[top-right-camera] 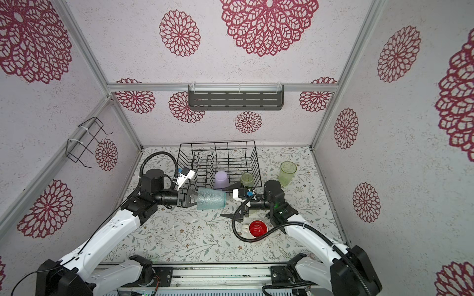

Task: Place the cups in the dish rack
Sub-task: 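Hold the teal glass out with the left gripper while the right gripper grasps it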

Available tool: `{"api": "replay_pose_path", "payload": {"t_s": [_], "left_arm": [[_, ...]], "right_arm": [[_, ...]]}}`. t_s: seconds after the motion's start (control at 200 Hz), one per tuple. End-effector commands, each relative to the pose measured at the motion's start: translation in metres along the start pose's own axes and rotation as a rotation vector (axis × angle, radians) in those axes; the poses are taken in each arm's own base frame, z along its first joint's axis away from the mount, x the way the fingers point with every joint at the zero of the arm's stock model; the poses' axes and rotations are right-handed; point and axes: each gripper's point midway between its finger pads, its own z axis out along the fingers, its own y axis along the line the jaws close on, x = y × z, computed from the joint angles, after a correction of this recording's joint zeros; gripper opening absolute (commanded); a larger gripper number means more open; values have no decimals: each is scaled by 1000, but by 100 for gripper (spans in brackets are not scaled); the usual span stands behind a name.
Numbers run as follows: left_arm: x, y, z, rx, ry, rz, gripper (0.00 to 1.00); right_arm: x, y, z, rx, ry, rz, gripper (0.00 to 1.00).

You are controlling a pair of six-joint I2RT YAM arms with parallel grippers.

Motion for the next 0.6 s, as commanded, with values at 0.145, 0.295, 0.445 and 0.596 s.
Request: {"api": "replay_pose_path", "payload": {"t_s": [0.145, 0.295, 0.445, 0.596], "left_arm": [[1, 2, 13, 48, 4, 5, 0], [-5, -4, 16, 79, -10, 5, 0], [-8, -16, 20, 139, -32, 30, 1], [-7, -14, 27, 147, -20, 12, 1]], "right_arm": [[-37, -1, 8, -48, -90, -108, 84], [-39, -5, 8, -31, -100, -126, 75], [-39, -9, 8, 1, -112, -126, 77], [-49, -13, 4, 54, -180, -151, 79]]}}
